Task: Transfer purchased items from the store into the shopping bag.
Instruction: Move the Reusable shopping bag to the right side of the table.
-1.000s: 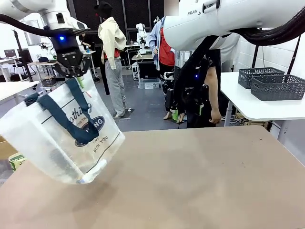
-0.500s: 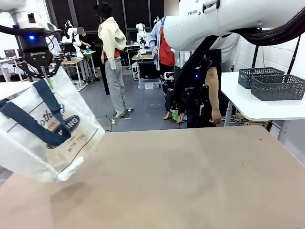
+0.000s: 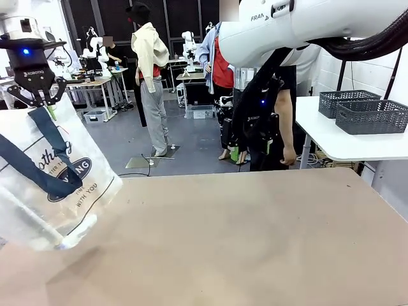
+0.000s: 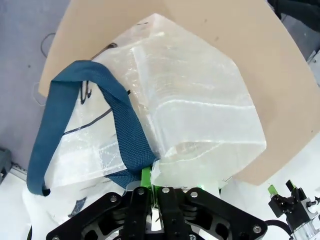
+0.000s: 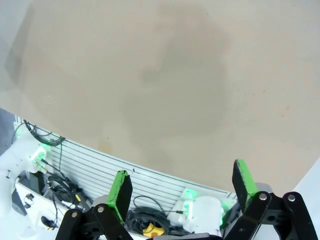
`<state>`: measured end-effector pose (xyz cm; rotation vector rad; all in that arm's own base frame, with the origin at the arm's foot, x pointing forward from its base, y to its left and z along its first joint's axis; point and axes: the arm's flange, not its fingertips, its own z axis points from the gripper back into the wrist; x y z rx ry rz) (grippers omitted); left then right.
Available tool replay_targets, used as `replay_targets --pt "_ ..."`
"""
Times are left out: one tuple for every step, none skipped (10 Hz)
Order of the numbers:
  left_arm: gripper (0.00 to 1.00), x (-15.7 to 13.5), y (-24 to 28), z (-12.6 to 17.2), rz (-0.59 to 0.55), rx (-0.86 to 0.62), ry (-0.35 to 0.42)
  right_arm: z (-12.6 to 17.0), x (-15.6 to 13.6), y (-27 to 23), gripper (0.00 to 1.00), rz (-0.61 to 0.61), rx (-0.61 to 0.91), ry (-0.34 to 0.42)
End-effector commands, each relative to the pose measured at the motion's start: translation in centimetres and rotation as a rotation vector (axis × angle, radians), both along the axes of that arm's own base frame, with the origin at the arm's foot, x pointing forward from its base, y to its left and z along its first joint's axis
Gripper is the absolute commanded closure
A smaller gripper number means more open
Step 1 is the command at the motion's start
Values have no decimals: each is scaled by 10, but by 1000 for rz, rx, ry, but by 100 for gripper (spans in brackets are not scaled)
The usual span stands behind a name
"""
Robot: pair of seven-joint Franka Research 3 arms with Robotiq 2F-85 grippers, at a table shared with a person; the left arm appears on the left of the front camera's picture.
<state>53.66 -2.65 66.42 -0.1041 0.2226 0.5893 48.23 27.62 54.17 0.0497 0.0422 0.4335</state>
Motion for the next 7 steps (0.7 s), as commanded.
replay_targets --pt "100 1 -1 5 -7 -9 -5 -1 -4 -2 0 -6 5 7" --pt "100 1 -1 5 -7 -9 -5 -1 -4 -2 0 -6 5 7" --pt "100 2 -1 -3 -2 0 6 -1 -4 -2 0 -6 5 7" --pt "100 26 8 -9 61 34 34 -1 -4 -2 0 -6 5 7" --pt "100 45 19 -11 126 82 26 -1 -4 -2 0 -6 5 7" --pt "100 57 26 -11 161 123 34 -1 -4 -2 0 -6 5 7" --pt "100 69 38 -11 197 163 46 -1 -4 -2 0 -6 5 7"
